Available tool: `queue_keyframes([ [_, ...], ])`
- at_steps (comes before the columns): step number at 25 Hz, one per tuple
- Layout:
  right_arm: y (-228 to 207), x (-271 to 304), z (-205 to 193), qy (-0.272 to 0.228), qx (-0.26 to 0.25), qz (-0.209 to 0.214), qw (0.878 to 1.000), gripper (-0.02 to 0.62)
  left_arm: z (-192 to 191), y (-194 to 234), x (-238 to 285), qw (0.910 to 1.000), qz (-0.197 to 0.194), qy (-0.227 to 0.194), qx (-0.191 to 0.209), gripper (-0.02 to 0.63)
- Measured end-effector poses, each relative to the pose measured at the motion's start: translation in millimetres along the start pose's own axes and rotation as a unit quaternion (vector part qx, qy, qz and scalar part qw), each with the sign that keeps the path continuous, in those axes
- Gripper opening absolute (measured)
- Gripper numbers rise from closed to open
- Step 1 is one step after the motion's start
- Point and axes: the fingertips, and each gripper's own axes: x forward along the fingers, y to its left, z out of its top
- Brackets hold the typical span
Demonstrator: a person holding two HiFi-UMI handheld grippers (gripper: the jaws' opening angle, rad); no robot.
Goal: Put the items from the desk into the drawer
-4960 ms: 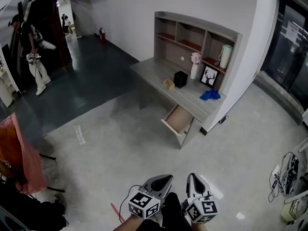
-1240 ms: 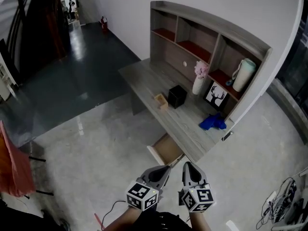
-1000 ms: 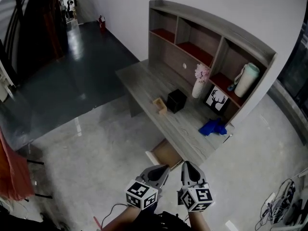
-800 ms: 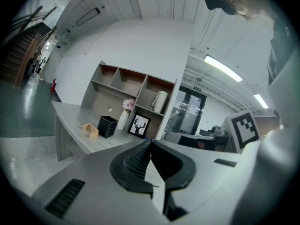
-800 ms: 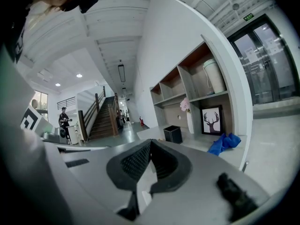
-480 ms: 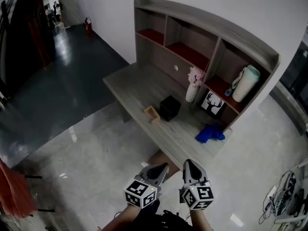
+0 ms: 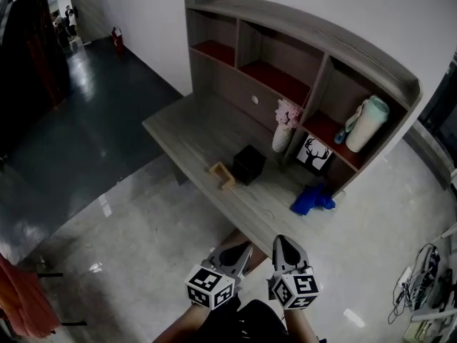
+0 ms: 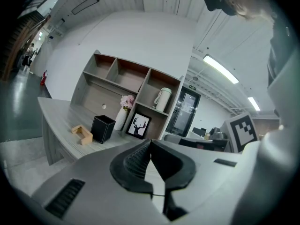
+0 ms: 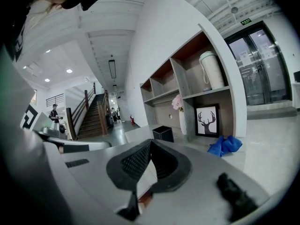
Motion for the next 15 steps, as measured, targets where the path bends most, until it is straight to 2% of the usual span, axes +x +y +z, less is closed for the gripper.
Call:
queue_keyframes([
  [5,2,5,8,-0.018,-0.016,0.002,1.000,0.011,6,6,7,1.0000,-0.004,-0.008,0.004,0.011],
  [15,-20,16,35,-0.032,-0.012,-0.005,0.999,0.012,24,-1,40,0.9998,-0.015,-0.008,0.010,0.011],
])
